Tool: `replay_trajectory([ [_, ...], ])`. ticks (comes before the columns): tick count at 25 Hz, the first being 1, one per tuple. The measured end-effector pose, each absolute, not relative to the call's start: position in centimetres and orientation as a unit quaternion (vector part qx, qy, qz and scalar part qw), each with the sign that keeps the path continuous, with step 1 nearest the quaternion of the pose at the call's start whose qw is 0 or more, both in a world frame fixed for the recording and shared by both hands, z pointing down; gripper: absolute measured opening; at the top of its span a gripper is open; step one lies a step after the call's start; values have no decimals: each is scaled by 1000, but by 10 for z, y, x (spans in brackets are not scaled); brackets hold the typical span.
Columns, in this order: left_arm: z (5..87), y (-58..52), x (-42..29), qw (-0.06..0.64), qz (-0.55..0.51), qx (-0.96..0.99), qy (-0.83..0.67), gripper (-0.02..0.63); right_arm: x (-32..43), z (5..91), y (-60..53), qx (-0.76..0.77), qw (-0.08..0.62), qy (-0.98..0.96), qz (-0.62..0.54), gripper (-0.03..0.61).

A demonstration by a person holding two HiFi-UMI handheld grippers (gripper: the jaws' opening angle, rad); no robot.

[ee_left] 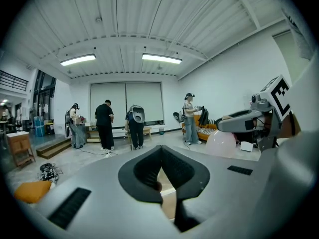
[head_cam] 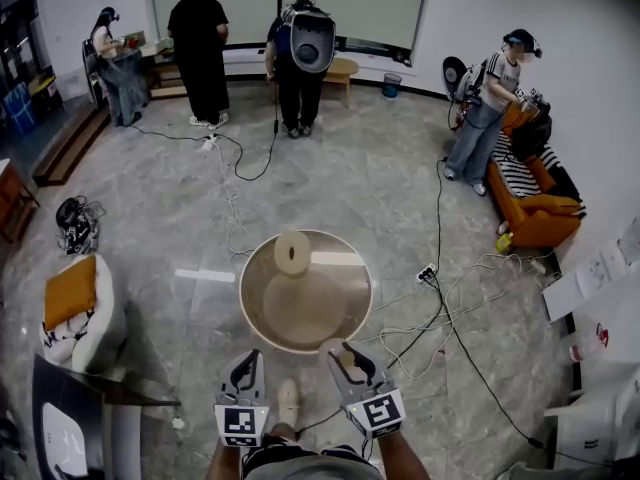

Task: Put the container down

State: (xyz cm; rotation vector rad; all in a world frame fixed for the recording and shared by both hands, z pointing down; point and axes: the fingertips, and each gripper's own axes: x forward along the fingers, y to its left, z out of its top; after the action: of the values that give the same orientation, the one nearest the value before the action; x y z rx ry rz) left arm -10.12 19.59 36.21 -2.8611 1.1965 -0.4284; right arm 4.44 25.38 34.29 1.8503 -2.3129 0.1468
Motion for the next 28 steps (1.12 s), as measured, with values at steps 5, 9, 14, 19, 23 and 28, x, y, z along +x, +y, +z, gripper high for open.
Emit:
replay_trajectory([
  [5,358,153,-95,4,-137,-918,373,17,45,335,211,625,92,-773,52,129],
  [9,358,122,-90,0,-138,-921,363,18,48,336,181,630,91,-769,55,129],
  [14,362,79,-86,-1,-140,-925,353,18,54,342,142,642,92,-759,61,129],
  [19,368,45,-85,-1,-144,-929,340,17,51,343,108,648,93,-754,60,129],
  [23,375,25,-83,-3,-146,-932,332,18,51,350,88,654,88,-749,58,129],
  [28,381,6,-80,-8,-147,-933,330,17,50,352,66,650,92,-752,62,129],
])
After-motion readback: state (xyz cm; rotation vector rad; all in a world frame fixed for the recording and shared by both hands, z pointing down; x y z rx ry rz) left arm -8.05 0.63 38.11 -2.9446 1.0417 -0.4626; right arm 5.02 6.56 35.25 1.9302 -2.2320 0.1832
